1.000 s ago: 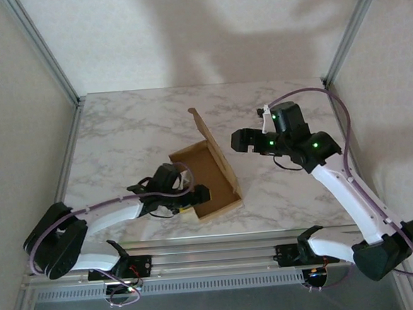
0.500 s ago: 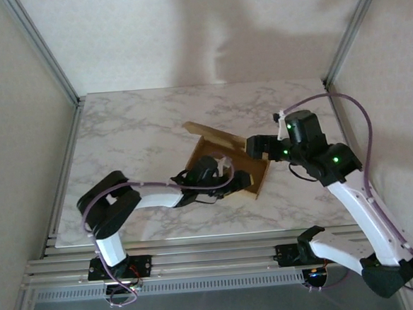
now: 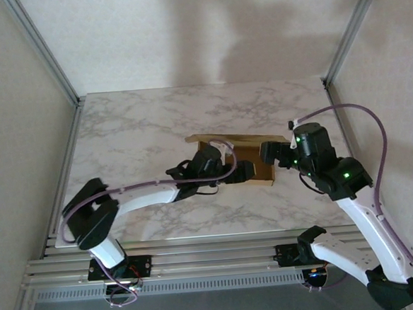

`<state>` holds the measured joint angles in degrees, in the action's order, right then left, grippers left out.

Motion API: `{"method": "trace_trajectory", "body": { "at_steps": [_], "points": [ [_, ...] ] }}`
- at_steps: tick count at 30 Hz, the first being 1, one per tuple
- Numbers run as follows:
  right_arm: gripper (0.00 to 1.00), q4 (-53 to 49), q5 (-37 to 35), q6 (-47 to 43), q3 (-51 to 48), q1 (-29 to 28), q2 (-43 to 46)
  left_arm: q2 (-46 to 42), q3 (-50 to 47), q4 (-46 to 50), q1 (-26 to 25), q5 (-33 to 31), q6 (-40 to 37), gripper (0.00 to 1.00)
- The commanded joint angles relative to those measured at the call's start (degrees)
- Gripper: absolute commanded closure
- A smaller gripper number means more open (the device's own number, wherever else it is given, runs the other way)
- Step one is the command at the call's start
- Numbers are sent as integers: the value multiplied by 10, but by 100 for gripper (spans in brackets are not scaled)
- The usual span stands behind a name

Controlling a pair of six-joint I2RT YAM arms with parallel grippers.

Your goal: Fold the paper box

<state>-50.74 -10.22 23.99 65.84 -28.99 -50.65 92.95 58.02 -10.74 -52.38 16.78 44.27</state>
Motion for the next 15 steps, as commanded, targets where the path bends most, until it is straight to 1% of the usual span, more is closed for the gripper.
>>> {"method": "trace_trajectory", "body": {
  "at_steps": [1,4,6,9,12,15],
  "points": [
    [4,32,44,0,-31,12,-3,-67,-15,118,25,-78,-63,1],
    [7,47,95,-31,-39,27,-13,-115,-27,157,50,-94,-95,1],
    [8,41,110,-61,-33,36,-25,-143,-25,185,64,-104,-123,1],
    [7,17,111,-100,-12,48,-51,-173,-18,232,96,-101,-181,1],
    [7,-3,98,-122,4,52,-76,-182,-2,275,130,-90,-241,1],
    [7,5,102,-136,1,52,-80,-179,14,299,142,-101,-289,0]
  ]
}}
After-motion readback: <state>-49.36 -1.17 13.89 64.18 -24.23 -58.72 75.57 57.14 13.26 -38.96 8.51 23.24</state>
